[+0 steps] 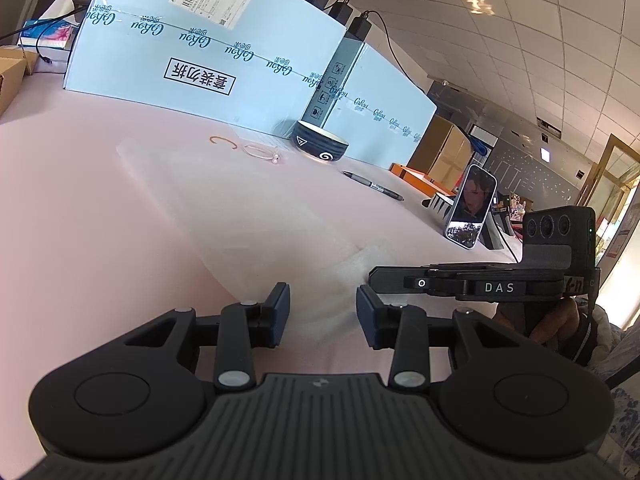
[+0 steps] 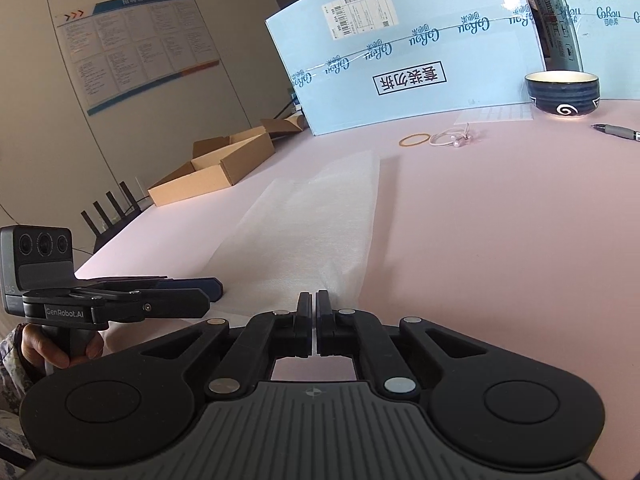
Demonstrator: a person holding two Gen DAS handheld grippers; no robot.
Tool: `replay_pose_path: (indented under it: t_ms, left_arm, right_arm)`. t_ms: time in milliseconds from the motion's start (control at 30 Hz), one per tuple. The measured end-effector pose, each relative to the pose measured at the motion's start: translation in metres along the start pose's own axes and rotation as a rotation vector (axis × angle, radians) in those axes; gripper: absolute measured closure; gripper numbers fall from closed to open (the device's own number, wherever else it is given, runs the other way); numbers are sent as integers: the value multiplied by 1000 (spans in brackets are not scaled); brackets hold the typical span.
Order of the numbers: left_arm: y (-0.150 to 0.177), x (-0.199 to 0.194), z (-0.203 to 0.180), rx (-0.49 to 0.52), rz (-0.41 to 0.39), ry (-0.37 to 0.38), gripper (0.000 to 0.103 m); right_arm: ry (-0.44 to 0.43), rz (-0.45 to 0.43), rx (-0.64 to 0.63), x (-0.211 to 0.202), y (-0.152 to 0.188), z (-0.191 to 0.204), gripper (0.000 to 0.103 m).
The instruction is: Fold shopping bag
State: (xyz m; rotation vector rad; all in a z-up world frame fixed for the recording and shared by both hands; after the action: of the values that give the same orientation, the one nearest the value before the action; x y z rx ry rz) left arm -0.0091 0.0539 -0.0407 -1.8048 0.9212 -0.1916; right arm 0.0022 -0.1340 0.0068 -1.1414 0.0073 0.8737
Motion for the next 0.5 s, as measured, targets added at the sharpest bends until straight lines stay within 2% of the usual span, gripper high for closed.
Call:
replay_pose_path:
  t_ms: [233, 300, 500]
  left_arm:
    - [1, -2, -1, -3, -14, 0, 67]
    - [-2, -5, -2, -34, -28, 3, 58]
    - [-24, -23, -27, -7, -199, 8, 59]
  right_arm:
    - [4, -24, 79, -3, 2, -8, 102]
    - [-5, -29, 117, -3, 2, -11, 102]
    - [-23, -44, 175, -4, 2, -15, 101]
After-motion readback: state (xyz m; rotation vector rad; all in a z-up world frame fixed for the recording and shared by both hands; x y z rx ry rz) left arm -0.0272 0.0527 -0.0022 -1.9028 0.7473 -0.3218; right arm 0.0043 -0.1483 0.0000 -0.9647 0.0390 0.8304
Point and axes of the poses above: each gripper's, at about its wrist camera, not at the fingertips, and x roughly the way its jaws point, z to its left, y to its underside, the point moved 5 cm from there along x, roughly the way its jaws point, and after that the axes turned 6 degrees about -z, right-handed, at the moved point
